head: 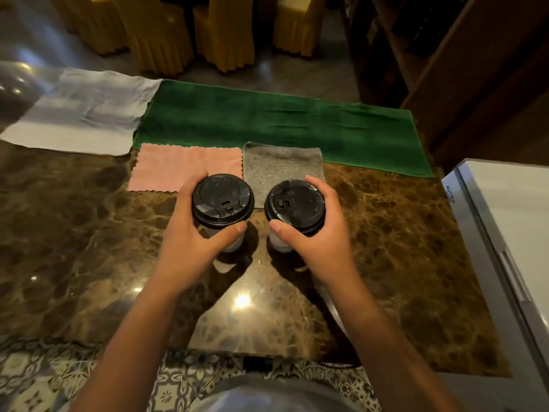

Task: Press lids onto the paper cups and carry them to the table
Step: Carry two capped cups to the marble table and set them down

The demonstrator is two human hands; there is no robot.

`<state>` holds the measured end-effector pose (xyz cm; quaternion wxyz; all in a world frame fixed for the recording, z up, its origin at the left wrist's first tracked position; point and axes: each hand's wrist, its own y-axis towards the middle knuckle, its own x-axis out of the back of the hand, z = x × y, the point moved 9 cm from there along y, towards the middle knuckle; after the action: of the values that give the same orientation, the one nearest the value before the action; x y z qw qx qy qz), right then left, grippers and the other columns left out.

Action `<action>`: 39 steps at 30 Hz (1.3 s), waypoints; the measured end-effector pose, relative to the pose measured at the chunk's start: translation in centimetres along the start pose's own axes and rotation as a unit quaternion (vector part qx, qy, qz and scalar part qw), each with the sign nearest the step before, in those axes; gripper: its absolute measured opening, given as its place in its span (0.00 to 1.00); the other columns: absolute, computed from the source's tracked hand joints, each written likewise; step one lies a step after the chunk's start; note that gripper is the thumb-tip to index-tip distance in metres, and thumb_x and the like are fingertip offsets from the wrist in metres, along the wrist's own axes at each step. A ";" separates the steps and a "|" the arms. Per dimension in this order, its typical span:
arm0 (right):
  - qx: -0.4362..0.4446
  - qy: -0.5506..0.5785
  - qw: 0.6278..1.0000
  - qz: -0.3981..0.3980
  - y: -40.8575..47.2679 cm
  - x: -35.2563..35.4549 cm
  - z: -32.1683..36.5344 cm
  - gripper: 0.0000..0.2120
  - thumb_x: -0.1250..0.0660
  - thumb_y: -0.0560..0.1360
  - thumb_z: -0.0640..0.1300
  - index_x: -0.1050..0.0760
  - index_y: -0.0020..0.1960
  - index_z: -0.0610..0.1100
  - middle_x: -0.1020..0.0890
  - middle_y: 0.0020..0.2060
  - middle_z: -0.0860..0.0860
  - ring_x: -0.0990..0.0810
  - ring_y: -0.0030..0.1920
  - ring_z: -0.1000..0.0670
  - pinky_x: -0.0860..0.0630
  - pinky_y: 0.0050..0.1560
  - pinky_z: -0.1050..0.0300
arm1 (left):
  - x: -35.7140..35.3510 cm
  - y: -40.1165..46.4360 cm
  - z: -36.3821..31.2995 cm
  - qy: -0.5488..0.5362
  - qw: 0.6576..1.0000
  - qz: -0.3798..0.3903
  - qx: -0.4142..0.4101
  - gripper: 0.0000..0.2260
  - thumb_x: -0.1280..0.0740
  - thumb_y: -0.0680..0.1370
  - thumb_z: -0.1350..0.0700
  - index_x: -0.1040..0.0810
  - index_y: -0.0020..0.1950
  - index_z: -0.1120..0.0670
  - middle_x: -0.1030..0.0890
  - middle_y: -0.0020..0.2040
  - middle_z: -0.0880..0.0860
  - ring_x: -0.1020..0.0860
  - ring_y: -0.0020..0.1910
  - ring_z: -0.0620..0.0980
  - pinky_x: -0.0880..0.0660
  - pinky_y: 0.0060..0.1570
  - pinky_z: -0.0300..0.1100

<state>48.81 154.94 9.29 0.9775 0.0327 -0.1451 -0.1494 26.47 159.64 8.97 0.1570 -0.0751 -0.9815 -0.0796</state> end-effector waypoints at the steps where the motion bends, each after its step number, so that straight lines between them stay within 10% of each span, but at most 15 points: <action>1: 0.000 -0.005 1.000 0.005 0.1 -0.2 -0.2 0.41 0.16 0.66 0.50 0.31 0.74 0.54 0.23 0.68 0.56 0.23 0.67 0.59 0.24 0.68 0.56 | -0.1 0.0 0.3 0.000 1.000 0.002 0.004 0.43 0.19 0.68 0.43 0.37 0.77 0.42 0.29 0.69 0.34 0.29 0.69 0.32 0.30 0.72 0.41; 9: -0.009 0.004 1.000 0.011 0.2 -0.4 -0.6 0.41 0.16 0.66 0.50 0.32 0.74 0.55 0.23 0.68 0.58 0.24 0.67 0.62 0.26 0.66 0.65 | -0.3 -0.3 1.4 -0.020 1.000 0.019 0.004 0.45 0.23 0.68 0.40 0.42 0.80 0.43 0.33 0.74 0.35 0.32 0.75 0.39 0.34 0.76 0.51; 19: -0.009 -0.019 1.000 0.014 -0.2 -0.5 -0.6 0.42 0.17 0.65 0.54 0.32 0.75 0.58 0.23 0.68 0.61 0.24 0.66 0.64 0.26 0.65 0.67 | -0.2 -0.8 1.7 -0.007 1.000 0.014 -0.017 0.43 0.24 0.69 0.40 0.42 0.79 0.42 0.35 0.71 0.28 0.33 0.73 0.34 0.35 0.72 0.33; 30: 0.000 0.012 1.000 0.009 -0.4 0.1 -0.3 0.47 0.21 0.66 0.60 0.39 0.80 0.57 0.29 0.75 0.57 0.29 0.74 0.59 0.29 0.73 0.56 | 0.4 -1.2 1.8 -0.043 0.999 -0.006 0.003 0.52 0.23 0.65 0.35 0.50 0.82 0.37 0.35 0.77 0.39 0.34 0.77 0.40 0.36 0.77 0.49; 39: 0.042 -0.023 0.992 -0.120 -1.7 5.3 1.6 0.32 0.36 0.76 0.59 0.36 0.79 0.54 0.29 0.76 0.56 0.32 0.76 0.59 0.31 0.75 0.45 | 2.9 -0.2 -3.3 0.125 0.979 -0.104 -0.122 0.25 0.42 0.84 0.44 0.33 0.77 0.56 0.31 0.76 0.54 0.34 0.76 0.50 0.36 0.76 0.53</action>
<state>52.68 151.67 12.12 0.9466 0.0873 -0.1684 -0.2606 24.64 159.17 12.97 0.2592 0.0195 -0.9395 -0.2230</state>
